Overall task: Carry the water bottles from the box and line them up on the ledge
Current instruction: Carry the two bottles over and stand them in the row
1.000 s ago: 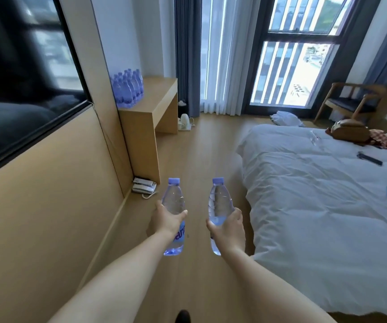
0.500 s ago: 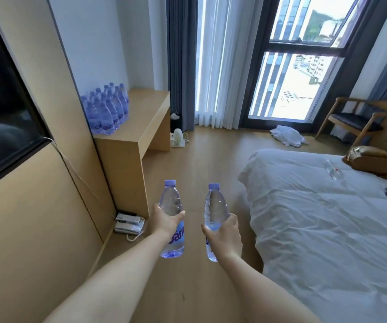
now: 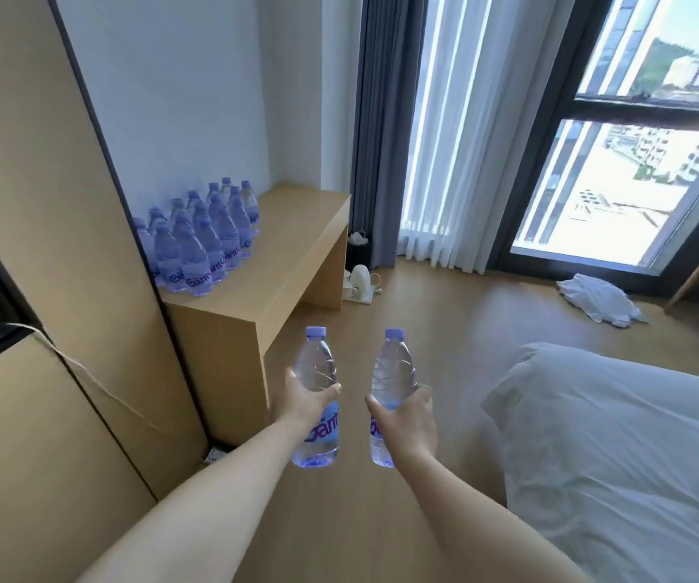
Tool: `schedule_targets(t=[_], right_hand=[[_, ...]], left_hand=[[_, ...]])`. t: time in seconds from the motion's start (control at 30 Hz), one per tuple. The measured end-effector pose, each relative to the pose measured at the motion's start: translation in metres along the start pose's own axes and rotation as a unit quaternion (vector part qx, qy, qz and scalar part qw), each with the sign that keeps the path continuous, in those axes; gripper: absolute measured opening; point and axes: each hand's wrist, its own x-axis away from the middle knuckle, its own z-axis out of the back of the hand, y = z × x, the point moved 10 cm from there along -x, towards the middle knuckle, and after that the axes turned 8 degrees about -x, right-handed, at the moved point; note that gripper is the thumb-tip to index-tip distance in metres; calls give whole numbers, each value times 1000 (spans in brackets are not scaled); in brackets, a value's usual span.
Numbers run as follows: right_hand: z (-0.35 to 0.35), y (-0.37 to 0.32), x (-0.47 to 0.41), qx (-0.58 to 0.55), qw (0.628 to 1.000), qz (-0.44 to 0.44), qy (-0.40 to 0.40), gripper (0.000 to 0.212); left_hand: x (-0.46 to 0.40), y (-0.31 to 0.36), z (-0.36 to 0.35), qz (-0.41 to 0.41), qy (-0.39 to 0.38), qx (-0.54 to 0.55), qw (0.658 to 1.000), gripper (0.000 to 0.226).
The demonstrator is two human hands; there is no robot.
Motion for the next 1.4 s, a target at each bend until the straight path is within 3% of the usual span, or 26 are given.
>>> schedule_targets(t=[0.23, 0.77, 0.87, 0.93, 1.0, 1.13, 1.3, 1.4], right_hand=[[-54, -62, -122, -14, 998, 40, -47, 57], [-217, -204, -412, -66, 990, 70, -102, 50], [-253, -223, -449, -33, 986, 73, -145, 60], [-280, -230, -477, -17, 983, 56, -173, 56], [-308, -235, -503, -1, 978, 40, -205, 51], [-365, -245, -546, -1, 961, 5, -276, 62], [-435, -271, -602, 16, 919, -4, -393, 67], [-476, -291, -631, 67, 892, 30, -445, 70]], left_hand=[[-121, 54, 13, 25, 52, -43, 997, 63], [-468, 163, 18, 8, 14, -73, 997, 63], [-513, 171, 22, 9, 9, -44, 999, 59], [-544, 172, 26, 13, 12, -22, 1000, 60], [-574, 165, 30, 26, 15, 1, 1000, 64], [-628, 147, 38, 62, 33, 41, 997, 74], [-696, 136, 46, 86, 53, 102, 990, 68], [-716, 135, 58, 110, 98, 120, 982, 79]])
